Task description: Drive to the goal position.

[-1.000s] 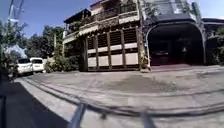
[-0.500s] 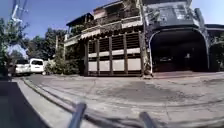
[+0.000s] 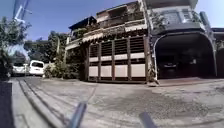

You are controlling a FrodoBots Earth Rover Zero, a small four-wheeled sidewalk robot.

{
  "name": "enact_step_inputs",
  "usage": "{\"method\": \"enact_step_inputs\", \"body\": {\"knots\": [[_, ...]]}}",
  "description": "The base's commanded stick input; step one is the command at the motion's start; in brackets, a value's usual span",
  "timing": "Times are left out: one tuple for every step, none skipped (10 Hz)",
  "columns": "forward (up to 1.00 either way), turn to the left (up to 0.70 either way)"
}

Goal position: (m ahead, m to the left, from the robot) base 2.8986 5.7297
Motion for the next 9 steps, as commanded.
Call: {"method": "enact_step_inputs", "body": {"knots": [[0.00,0.00],[0.00,0.00],[0.00,0.00],[0.12,0.00],[0.54,0.00],[0.70,0.00],[0.70,0.00],[0.70,0.00],[0.70,0.00]]}}
